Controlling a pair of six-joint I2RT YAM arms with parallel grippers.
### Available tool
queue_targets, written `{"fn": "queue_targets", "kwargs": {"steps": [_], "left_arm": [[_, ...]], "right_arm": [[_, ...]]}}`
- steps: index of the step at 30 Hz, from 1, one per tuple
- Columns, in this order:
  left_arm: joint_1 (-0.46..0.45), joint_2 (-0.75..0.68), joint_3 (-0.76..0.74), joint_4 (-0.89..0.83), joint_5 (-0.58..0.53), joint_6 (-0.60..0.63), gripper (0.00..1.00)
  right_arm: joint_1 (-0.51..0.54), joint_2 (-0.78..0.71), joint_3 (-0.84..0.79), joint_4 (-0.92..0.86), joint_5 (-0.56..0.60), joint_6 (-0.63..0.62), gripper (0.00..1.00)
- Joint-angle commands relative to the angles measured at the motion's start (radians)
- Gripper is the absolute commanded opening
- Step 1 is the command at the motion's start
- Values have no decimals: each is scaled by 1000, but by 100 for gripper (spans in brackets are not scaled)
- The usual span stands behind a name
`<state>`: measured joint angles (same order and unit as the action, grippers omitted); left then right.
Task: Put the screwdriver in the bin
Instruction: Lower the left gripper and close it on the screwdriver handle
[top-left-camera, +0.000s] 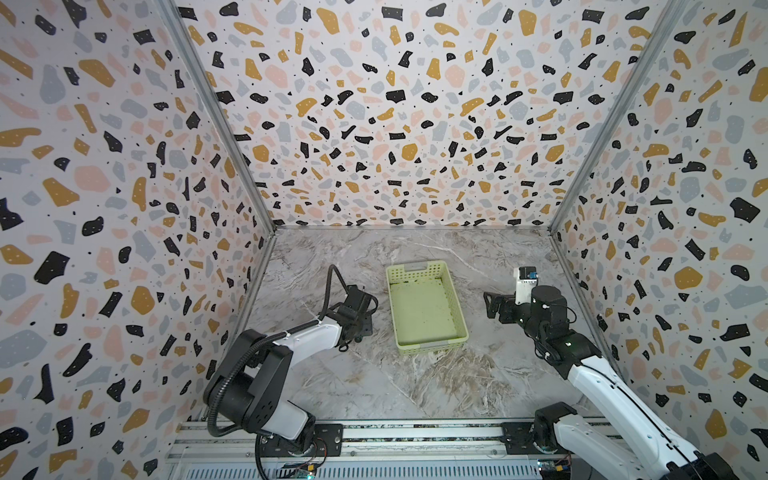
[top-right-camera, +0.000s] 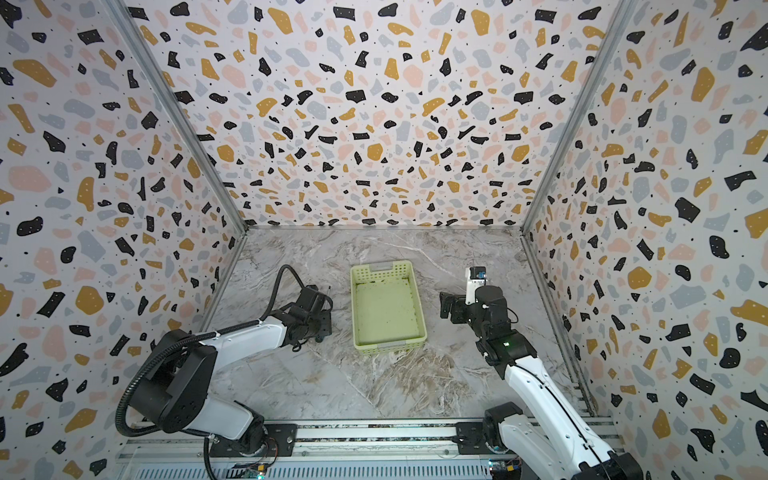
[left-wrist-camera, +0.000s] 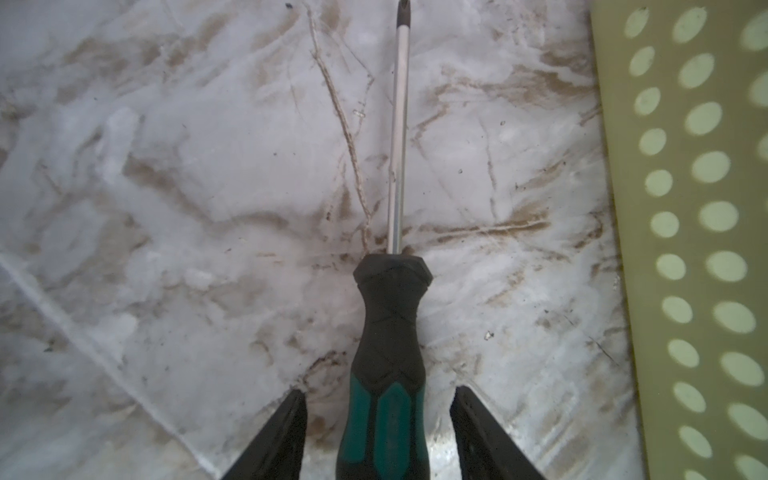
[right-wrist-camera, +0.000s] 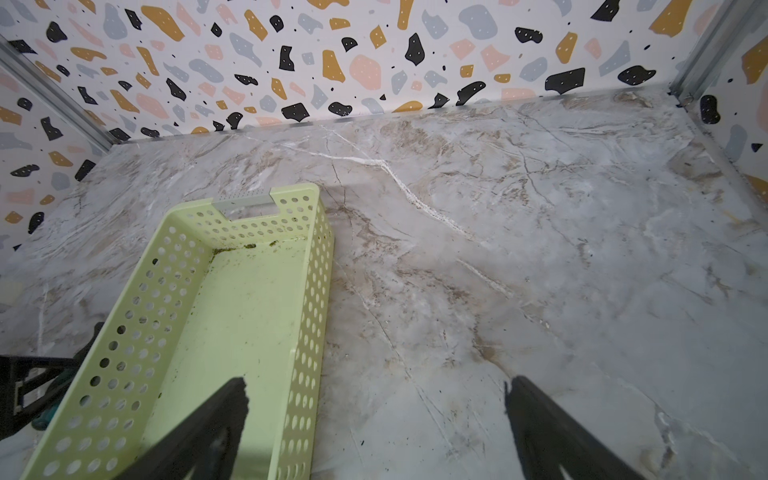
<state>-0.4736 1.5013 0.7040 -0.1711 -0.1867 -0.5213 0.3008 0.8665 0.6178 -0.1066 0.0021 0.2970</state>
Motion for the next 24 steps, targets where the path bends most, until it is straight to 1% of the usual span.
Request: {"fn": "queue_targets", "kwargs": {"steps": [1,9,14,23,24], "left_arm": [[-11,14,26,22,-20,-12,47],[-14,36,43,31,-29,4,46],[-14,54,55,39,-25,11,36],[-16,78,65,41,-30,29,36],[-16,81,65,42,-31,30,37]], "right_arm": [[-24,-14,-10,-36,-40,-5,99],[-51,-33,-15,-54,-58,-15,99],[-64,-50,-13,-76,-63,-23,99],[-90,-79,-12,-106,-74,-32,99],[-92,-81,-11,-108,-77,-32,99]]}}
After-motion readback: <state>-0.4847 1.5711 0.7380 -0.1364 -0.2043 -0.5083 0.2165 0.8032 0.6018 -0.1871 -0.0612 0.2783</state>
